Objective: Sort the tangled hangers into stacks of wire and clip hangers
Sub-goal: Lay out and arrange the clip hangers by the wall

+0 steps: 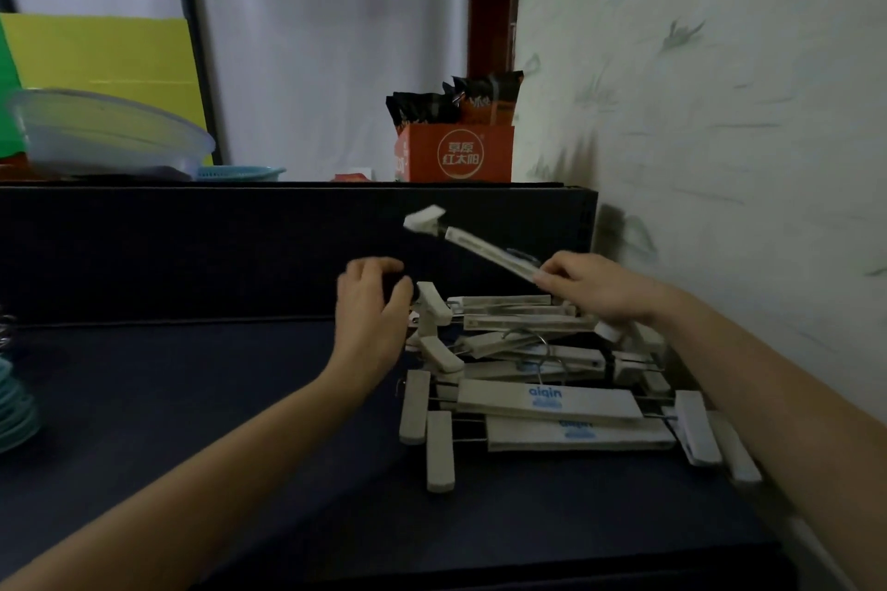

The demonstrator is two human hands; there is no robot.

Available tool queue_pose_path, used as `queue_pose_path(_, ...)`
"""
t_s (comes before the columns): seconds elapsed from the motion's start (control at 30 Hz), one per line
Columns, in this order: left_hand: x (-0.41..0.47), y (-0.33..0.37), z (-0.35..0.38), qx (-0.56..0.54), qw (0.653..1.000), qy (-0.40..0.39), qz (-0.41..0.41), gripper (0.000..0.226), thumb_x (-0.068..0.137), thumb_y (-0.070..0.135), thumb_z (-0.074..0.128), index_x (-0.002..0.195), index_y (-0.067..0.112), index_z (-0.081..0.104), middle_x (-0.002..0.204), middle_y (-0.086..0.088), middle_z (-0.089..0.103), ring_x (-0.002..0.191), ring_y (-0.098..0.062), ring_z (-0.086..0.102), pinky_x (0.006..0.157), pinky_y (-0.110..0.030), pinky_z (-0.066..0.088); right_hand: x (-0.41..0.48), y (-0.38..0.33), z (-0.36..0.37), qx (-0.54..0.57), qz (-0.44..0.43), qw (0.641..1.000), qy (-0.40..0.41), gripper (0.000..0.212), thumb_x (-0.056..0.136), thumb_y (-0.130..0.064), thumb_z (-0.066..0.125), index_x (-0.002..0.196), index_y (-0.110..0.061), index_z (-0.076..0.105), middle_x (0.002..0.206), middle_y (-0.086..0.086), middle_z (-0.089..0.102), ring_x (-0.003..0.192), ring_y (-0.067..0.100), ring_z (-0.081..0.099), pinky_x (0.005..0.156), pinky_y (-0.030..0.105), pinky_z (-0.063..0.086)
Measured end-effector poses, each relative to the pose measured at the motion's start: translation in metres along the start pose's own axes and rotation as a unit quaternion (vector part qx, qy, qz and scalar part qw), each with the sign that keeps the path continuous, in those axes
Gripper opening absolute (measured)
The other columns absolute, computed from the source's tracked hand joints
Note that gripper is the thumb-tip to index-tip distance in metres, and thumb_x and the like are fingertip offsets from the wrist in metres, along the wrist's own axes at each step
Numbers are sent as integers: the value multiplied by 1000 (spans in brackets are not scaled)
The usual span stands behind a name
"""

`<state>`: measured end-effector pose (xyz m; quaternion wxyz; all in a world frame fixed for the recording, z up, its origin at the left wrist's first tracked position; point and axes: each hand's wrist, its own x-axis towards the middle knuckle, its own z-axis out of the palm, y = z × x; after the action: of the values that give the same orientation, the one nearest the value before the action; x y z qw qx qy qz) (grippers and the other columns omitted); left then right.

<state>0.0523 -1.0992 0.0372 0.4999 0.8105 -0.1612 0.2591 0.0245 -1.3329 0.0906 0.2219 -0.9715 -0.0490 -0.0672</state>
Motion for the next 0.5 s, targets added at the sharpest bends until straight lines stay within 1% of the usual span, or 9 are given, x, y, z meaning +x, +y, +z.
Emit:
queue_pose_path(0.03,5,2,-1,37,997,8,67,20,92,18,47,110,14,56,109,5,47,105,-9,42,86,-23,35,-2,1,-5,7,4,1000,30,27,96,-36,43,110,-15,52,88,-1,58,74,13,55,60,25,42)
queue_pose_path(0.07,11,5,0,70,990,-2,119,17,92,17,49,104,15,60,101,7,50,97,-8,45,80,-22,36,-4,3,-12,8,3,998,59,26,96,-35,43,111,-16,51,91,0,60,76,14,57,62,28,45)
queue_pose_path(0.13,25,10,8,139,975,-76,158,17,91,20,49,100,18,63,94,10,53,89,-9,50,74,-25,42,-12,7,-24,0,0,994,106,25,95,-35,44,112,-17,50,103,3,63,87,21,61,77,38,50)
queue_pose_path(0.17,33,14,14,176,965,-122,154,19,91,22,49,101,18,64,95,9,57,88,-11,53,74,-29,46,-17,8,-29,-8,1,992,122,25,95,-35,44,112,-18,51,106,3,62,91,22,61,83,41,50)
queue_pose_path(0.23,48,20,29,237,942,-193,137,23,92,27,47,102,18,66,98,2,66,84,-17,60,74,-37,53,-27,14,-38,-17,1,990,142,26,94,-36,46,113,-20,52,107,1,60,93,21,59,88,42,48)
queue_pose_path(0.3,62,24,44,289,915,-263,106,29,92,35,48,101,16,68,95,-4,68,79,-20,62,69,-34,53,-37,19,-43,-19,4,989,146,26,93,-36,48,113,-21,54,104,-1,57,92,19,57,88,42,47)
queue_pose_path(0.4,76,25,62,363,853,-372,53,43,87,49,50,100,11,66,93,-7,66,81,-22,61,67,-31,47,-49,26,-43,-22,13,988,153,22,91,-40,49,108,-27,54,100,-5,57,90,16,56,87,43,47)
queue_pose_path(0.43,78,24,66,378,837,-392,47,46,86,51,50,101,10,65,92,-6,65,81,-22,60,68,-31,46,-53,29,-42,-19,15,987,157,19,90,-41,49,104,-29,53,99,-5,58,89,16,57,86,43,48)
queue_pose_path(0.5,82,24,71,382,828,-408,44,47,86,52,50,102,10,62,89,-4,61,80,-21,58,69,-31,45,-58,32,-40,-6,16,987,161,15,89,-42,50,100,-31,51,100,-5,60,87,15,57,84,43,48)
